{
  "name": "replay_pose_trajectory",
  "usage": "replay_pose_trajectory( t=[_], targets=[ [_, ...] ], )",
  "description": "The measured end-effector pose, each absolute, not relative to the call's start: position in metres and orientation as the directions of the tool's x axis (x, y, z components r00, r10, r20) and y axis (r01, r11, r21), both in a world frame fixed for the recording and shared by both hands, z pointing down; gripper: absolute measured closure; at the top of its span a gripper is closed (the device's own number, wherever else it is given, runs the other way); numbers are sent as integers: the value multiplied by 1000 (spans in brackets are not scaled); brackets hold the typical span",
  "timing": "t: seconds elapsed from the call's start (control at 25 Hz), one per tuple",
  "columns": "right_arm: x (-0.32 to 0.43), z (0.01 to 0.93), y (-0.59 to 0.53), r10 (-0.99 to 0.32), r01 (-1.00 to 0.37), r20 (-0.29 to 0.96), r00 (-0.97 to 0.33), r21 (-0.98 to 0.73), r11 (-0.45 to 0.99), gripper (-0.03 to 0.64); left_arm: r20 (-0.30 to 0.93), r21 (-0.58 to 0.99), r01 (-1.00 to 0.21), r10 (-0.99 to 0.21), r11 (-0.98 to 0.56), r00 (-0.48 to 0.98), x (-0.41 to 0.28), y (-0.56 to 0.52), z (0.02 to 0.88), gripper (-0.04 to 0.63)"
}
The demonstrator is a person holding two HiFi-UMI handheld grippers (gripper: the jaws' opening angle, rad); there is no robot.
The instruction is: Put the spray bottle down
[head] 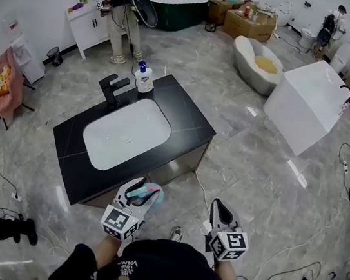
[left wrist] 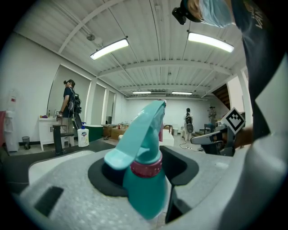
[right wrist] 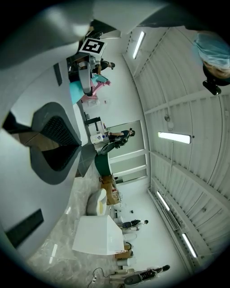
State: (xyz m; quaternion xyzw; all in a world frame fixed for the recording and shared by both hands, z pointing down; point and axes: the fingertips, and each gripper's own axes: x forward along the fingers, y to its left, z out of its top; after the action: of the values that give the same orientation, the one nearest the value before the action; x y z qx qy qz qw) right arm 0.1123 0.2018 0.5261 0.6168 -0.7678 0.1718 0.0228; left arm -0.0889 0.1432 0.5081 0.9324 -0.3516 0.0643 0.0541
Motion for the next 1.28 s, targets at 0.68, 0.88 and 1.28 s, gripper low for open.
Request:
replay_pose_trajectory(
  t=[0.68, 0.88, 1.28],
  targets=[
    [152, 529, 112, -910, -930, 247, -334, -245, 275, 615, 172, 49, -720, -704, -692, 689, -45, 65, 510, 371],
    [160, 523, 74, -913, -931, 241, -328, -248, 269, 615, 167, 45, -710, -695, -703, 699, -32, 21, 503, 371],
    [163, 519, -9, -922, -936, 243, -302, -258, 239, 615, 168, 36, -679, -666, -733, 727, -19, -79, 494, 371]
  ],
)
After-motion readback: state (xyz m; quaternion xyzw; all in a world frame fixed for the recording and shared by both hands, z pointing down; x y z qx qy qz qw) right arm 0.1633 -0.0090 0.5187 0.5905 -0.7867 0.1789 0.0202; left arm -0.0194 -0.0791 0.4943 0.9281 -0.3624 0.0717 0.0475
